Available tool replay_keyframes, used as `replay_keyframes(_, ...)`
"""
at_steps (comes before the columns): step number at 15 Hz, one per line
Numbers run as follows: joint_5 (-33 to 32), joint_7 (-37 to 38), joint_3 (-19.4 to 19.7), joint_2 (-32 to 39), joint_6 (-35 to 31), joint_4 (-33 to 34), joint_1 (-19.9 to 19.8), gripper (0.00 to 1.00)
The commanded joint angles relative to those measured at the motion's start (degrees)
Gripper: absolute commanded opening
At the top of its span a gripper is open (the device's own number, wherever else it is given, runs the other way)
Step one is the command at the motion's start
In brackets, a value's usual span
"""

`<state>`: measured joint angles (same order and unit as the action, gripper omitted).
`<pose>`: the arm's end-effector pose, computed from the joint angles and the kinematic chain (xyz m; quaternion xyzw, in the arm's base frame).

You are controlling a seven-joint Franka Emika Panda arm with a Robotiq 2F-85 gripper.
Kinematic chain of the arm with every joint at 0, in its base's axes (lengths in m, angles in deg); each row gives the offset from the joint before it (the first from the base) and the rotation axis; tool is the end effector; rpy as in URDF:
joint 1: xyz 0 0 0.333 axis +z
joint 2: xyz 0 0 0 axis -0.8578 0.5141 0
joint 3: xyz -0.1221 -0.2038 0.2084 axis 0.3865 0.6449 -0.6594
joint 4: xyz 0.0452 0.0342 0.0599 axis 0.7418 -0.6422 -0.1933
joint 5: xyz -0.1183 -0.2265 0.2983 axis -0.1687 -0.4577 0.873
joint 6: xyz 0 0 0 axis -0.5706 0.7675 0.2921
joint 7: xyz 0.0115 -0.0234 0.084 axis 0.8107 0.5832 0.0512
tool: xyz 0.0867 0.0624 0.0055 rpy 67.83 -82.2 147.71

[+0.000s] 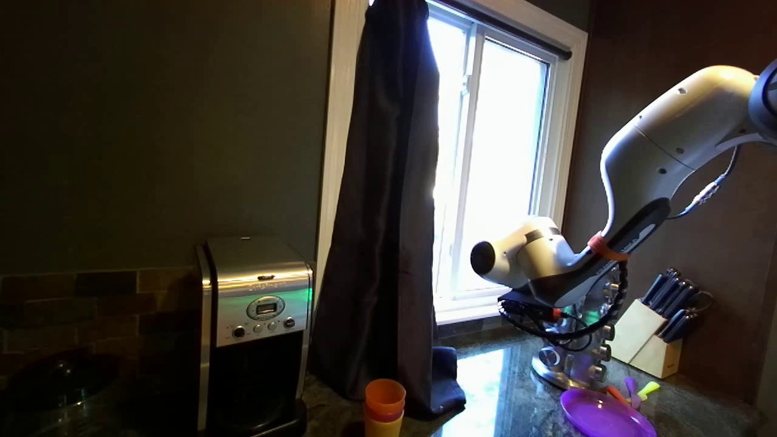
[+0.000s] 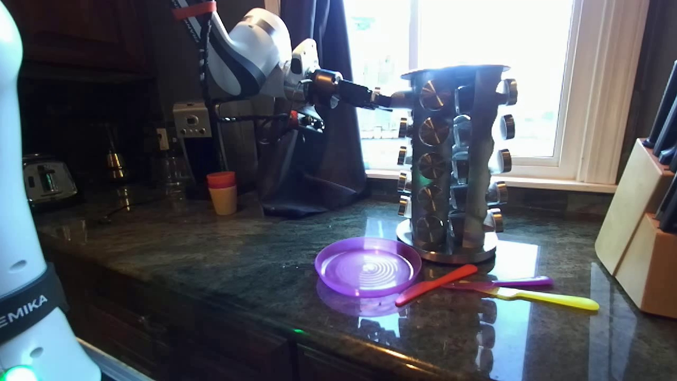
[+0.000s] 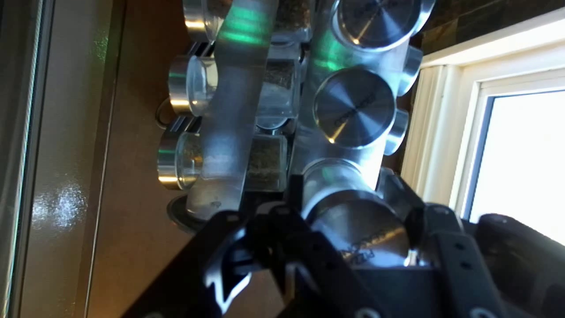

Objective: Put the black pepper container in the seasoning rack

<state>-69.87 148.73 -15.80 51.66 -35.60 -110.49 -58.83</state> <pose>0.5074 -0.0709 0.3521 0.6292 -0.4820 0.4286 0.4336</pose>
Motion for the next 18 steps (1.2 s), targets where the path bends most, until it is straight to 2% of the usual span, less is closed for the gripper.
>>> replay_keyframes(1,1.59,2.01,1.1,0.59,-2.33,-1.13,-1.13,0.24)
replay_keyframes(9,-0.5,3.52,1.32,-0.3,-3.65,-2.06,-1.29,0.24)
replay_keyframes(18,-4.01,7.0,1.86,-5.28,-7.47,-5.59,-1.69,0.24)
